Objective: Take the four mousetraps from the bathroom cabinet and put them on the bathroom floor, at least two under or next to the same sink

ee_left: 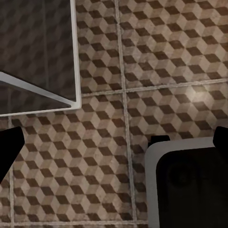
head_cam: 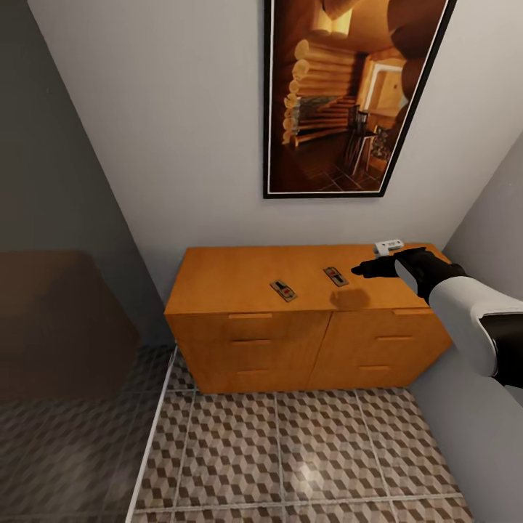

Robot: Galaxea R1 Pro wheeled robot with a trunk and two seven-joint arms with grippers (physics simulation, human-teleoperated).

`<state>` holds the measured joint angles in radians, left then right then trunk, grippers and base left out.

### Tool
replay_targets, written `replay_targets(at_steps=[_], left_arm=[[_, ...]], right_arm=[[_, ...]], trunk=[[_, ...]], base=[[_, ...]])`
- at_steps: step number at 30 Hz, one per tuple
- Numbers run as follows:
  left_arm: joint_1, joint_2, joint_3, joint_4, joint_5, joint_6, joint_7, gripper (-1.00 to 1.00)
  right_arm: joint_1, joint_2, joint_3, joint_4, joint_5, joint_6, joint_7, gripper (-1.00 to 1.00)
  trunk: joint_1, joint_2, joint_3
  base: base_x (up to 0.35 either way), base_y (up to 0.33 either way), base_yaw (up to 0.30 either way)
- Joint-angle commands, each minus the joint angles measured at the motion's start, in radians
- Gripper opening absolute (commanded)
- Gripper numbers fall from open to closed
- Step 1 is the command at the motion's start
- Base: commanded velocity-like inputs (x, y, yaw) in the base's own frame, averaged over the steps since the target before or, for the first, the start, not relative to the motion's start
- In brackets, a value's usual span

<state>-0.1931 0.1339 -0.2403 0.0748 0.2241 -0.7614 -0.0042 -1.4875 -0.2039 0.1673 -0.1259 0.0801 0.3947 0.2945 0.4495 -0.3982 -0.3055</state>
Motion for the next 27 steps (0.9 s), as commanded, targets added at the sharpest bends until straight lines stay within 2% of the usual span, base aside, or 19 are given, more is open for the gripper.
replay_targets(at_steps=[1,11,20,27], left_arm=[[-0.002,0.0,-0.009,0.004,0.008,-0.006,-0.001,1.0],[-0.002,0.0,-0.009,0.004,0.008,-0.006,-0.001,1.0],[-0.002,0.0,-0.01,0.004,0.008,-0.006,-0.001,1.0],[-0.002,0.0,-0.01,0.004,0.008,-0.006,-0.002,1.0]], right_arm=[[0.0,0.0,0.003,-0.002,0.015,0.004,0.003,1.0],[0.0,0.001,0.003,-0.003,0.028,0.004,-0.003,1.0],[0.0,0.001,0.003,-0.003,0.027,0.004,-0.002,1.0],[0.0,0.001,0.003,-0.003,0.027,0.004,-0.001,1.0]], trunk=[[0.001,-0.002,-0.002],[0.001,-0.002,-0.002],[0.001,-0.002,-0.002],[0.001,-0.002,-0.002]], base=[[0.0,0.011,0.0],[0.0,0.01,0.0],[0.027,0.188,0.0],[0.015,0.061,0.0]])
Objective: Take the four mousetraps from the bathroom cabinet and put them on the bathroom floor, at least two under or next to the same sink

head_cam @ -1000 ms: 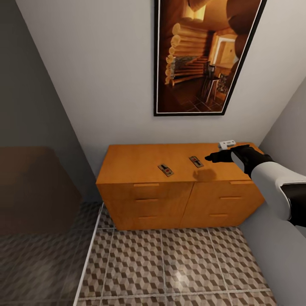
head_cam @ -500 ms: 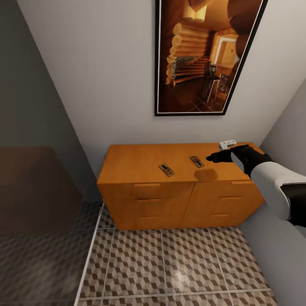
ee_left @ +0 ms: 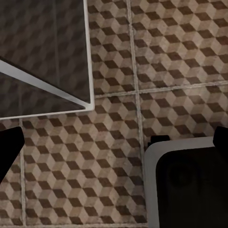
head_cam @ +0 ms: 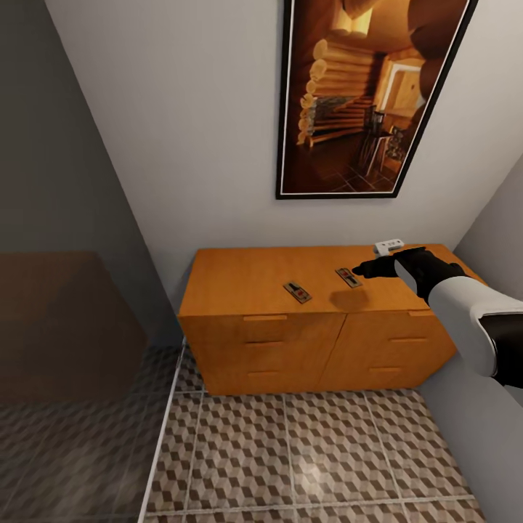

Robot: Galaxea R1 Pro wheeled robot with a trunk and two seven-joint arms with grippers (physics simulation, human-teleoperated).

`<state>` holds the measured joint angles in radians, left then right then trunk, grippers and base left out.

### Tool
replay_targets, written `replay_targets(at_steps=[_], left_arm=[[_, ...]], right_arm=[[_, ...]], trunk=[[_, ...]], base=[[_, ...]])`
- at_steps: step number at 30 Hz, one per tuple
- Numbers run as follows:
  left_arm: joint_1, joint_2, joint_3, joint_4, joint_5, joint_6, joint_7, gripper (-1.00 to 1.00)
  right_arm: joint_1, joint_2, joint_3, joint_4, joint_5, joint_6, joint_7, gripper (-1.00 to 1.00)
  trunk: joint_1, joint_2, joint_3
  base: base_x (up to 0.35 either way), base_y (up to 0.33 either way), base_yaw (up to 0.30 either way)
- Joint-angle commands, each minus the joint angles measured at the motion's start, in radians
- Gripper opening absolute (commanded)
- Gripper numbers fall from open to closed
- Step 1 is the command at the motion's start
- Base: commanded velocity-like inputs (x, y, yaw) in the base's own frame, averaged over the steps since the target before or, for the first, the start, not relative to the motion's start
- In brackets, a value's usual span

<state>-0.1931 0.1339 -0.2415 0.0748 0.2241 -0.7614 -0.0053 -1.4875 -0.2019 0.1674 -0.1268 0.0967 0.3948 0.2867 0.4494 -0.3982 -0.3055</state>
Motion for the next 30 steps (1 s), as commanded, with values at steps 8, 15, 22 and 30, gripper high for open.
replay_targets(at_steps=[8,15,22,30], left_arm=[[-0.002,0.0,-0.009,0.003,0.008,-0.006,0.0,1.0],[-0.002,0.0,-0.009,0.003,0.008,-0.006,0.0,1.0],[-0.002,-0.001,-0.009,0.003,0.007,-0.006,-0.001,1.0],[-0.002,-0.001,-0.009,0.003,0.007,-0.006,-0.001,1.0]], right_arm=[[0.0,-0.002,0.002,-0.001,0.01,0.004,0.008,1.0],[0.0,-0.002,0.002,-0.001,0.01,0.004,0.008,1.0],[0.0,-0.002,0.001,0.0,0.01,0.004,0.009,1.0],[0.0,-0.003,0.001,0.0,0.011,0.004,0.009,1.0]], trunk=[[0.001,-0.002,-0.002],[0.001,-0.002,-0.002],[0.001,-0.002,-0.002],[0.001,-0.002,-0.002]], base=[[0.035,0.006,0.0],[0.25,0.001,0.0],[0.088,0.0,0.0],[0.009,0.0,0.0]])
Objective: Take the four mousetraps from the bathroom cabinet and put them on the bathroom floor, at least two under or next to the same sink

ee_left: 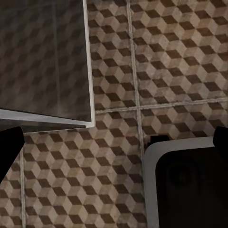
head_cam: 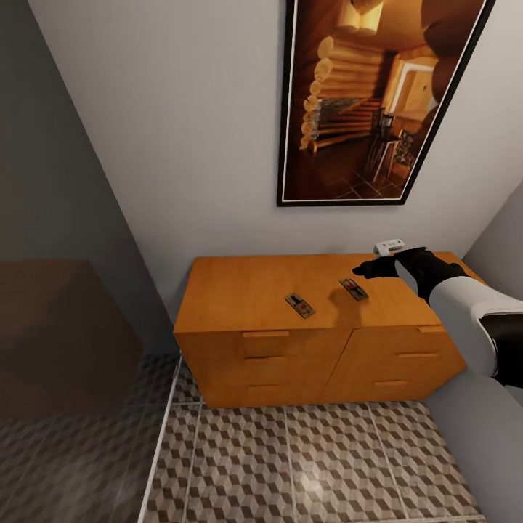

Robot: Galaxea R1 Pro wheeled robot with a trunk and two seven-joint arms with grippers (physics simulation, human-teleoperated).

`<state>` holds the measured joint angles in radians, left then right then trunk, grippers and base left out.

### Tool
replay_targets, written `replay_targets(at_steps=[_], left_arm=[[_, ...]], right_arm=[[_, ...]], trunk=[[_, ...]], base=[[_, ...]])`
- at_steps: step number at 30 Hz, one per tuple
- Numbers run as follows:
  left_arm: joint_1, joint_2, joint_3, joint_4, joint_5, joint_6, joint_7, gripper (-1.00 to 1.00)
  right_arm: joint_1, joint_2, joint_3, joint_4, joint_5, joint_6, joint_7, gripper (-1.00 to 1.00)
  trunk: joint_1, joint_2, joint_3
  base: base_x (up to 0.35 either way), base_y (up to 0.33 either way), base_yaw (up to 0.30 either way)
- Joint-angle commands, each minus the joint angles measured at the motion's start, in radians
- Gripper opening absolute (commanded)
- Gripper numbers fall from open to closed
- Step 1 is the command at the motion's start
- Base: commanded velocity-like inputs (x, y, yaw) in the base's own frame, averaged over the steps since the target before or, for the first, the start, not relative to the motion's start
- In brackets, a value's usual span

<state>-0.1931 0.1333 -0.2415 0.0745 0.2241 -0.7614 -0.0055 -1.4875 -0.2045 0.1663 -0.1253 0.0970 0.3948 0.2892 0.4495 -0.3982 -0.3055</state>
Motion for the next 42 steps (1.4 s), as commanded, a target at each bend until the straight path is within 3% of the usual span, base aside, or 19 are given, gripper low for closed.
replay_targets(at_steps=[1,12,42], left_arm=[[-0.002,0.0,-0.009,0.004,0.008,-0.006,-0.001,1.0],[-0.002,0.0,-0.009,0.004,0.008,-0.006,-0.001,1.0],[-0.002,0.0,-0.008,0.004,0.008,-0.006,0.001,1.0]], right_arm=[[0.0,-0.001,0.002,-0.002,0.01,0.004,0.007,1.0],[0.0,-0.001,0.002,-0.002,0.01,0.004,0.008,1.0],[0.0,-0.001,0.002,-0.001,0.008,0.004,0.012,1.0]], trunk=[[0.001,-0.002,-0.002],[0.001,-0.002,-0.006],[0.001,-0.002,-0.052]], base=[[0.002,0.0,0.0],[0.0,0.0,0.0],[0.0,0.0,0.0]])
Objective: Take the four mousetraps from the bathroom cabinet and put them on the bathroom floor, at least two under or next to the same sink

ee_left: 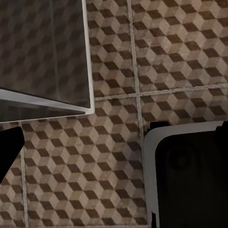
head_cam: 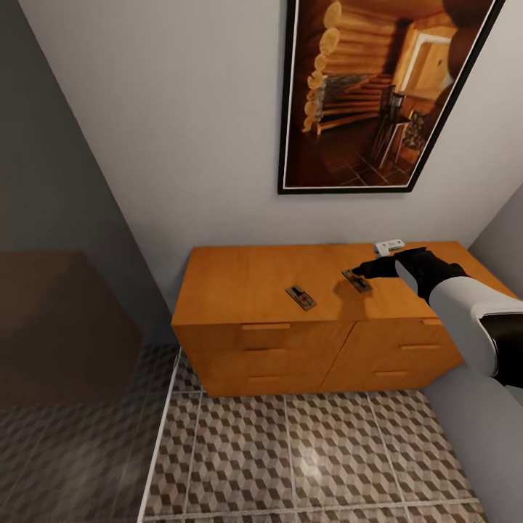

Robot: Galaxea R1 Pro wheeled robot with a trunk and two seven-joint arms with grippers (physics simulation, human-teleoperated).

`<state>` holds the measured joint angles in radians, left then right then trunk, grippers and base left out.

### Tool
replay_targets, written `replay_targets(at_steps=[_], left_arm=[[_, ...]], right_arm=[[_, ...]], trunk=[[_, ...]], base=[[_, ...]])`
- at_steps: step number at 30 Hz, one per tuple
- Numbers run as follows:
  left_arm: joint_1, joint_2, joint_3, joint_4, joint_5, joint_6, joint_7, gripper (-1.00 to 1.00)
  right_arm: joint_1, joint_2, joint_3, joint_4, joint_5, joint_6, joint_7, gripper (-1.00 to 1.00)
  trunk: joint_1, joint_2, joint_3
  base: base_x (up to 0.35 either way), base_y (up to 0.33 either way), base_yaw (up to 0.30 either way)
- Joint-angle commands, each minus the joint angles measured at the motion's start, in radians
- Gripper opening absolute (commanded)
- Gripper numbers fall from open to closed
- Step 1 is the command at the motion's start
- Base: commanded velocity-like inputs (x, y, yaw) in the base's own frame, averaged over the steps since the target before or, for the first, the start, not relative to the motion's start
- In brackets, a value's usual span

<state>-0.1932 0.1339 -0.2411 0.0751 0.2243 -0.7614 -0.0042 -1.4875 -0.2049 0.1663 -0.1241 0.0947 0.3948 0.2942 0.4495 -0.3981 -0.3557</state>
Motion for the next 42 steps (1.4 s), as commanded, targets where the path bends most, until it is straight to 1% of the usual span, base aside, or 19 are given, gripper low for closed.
replay_targets(at_steps=[1,7,19,25,33,42], left_arm=[[-0.002,0.0,-0.008,0.004,0.007,-0.006,0.0,1.0],[-0.002,0.0,-0.009,0.004,0.007,-0.006,0.0,1.0],[-0.002,0.0,-0.008,0.003,0.008,-0.006,0.001,1.0],[-0.002,0.0,-0.008,0.003,0.007,-0.006,0.001,1.0],[-0.002,0.0,-0.008,0.003,0.007,-0.006,0.001,1.0],[-0.002,0.0,-0.009,0.003,0.007,-0.006,0.001,1.0]], right_arm=[[0.0,-0.001,0.002,-0.002,0.01,0.004,0.007,1.0],[0.0,-0.001,0.002,-0.002,0.009,0.004,0.015,1.0],[0.0,0.0,0.002,-0.002,0.007,0.004,0.03,1.0],[0.0,0.0,0.002,-0.002,0.007,0.004,0.044,1.0],[0.0,0.0,0.002,-0.002,0.007,0.004,0.047,1.0],[0.0,0.0,0.001,-0.002,0.008,0.004,0.046,1.0]], trunk=[[0.0,-0.002,-0.003],[0.0,-0.002,-0.009],[0.0,-0.002,-0.012],[0.0,-0.002,-0.019],[0.0,-0.002,-0.031],[0.0,-0.002,-0.033]], base=[[0.0,0.0,0.0],[0.0,0.0,0.0],[0.0,0.0,0.0],[0.0,0.0,0.0],[0.0,0.0,0.0],[0.0,0.0,0.0]])
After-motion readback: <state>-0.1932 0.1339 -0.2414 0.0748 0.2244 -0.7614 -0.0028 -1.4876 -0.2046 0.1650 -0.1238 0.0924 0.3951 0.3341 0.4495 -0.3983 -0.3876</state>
